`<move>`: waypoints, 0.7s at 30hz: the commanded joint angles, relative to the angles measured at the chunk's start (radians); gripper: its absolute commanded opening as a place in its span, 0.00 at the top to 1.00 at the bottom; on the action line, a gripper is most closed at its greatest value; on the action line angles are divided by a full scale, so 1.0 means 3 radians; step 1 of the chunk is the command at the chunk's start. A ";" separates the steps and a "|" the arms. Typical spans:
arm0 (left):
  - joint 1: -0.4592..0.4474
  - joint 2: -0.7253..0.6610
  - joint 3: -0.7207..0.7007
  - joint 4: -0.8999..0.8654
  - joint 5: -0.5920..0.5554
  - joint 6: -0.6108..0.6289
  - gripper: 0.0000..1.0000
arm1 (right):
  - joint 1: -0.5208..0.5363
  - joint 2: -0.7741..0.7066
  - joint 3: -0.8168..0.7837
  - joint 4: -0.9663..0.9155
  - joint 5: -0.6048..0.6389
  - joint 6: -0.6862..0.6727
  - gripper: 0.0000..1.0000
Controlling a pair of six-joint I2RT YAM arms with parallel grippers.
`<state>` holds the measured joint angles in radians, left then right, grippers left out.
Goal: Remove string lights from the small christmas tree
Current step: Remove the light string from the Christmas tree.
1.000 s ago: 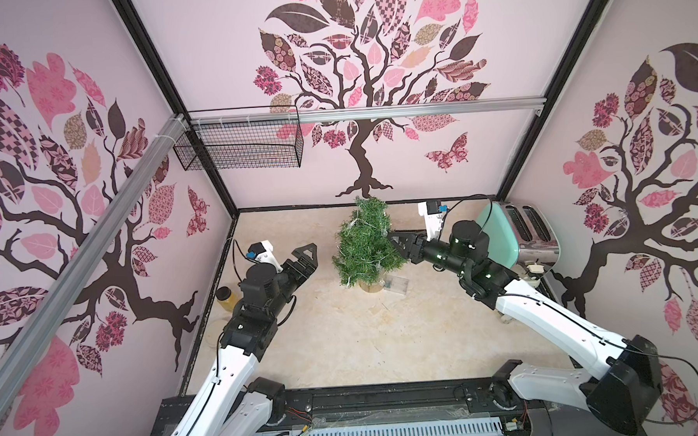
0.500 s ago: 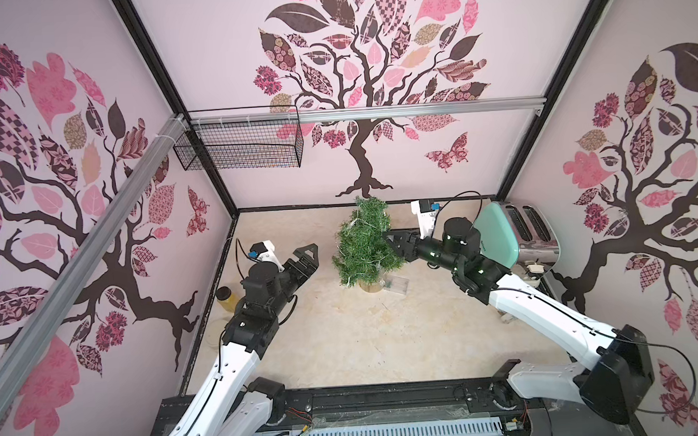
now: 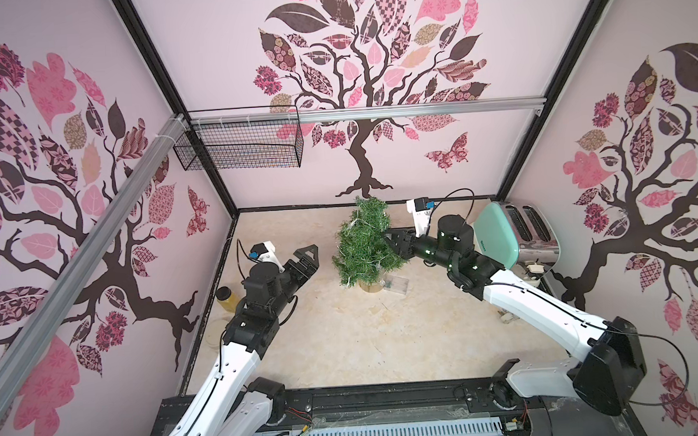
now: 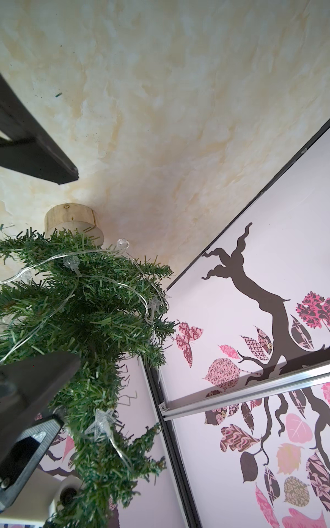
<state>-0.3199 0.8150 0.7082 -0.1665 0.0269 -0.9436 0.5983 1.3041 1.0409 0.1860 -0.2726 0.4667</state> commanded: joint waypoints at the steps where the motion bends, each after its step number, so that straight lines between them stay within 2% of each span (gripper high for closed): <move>1: -0.0011 -0.0007 -0.0030 0.0039 -0.0023 0.0016 0.02 | 0.0019 -0.0033 0.0166 -0.0077 0.0075 -0.0042 0.74; 11: -0.0011 -0.0016 0.0045 0.0037 0.0020 0.0010 0.02 | 0.0017 -0.0185 0.0342 -0.0374 0.0443 -0.0161 0.81; 21: -0.0007 0.0047 0.0199 0.0041 0.0194 0.0171 0.02 | -0.0044 0.0107 0.1026 -0.0857 0.0535 -0.0588 0.81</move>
<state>-0.3199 0.8257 0.7265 -0.1677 0.0566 -0.9321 0.5953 1.3052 1.2770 -0.0025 -0.1246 0.3542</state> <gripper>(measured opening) 0.978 0.196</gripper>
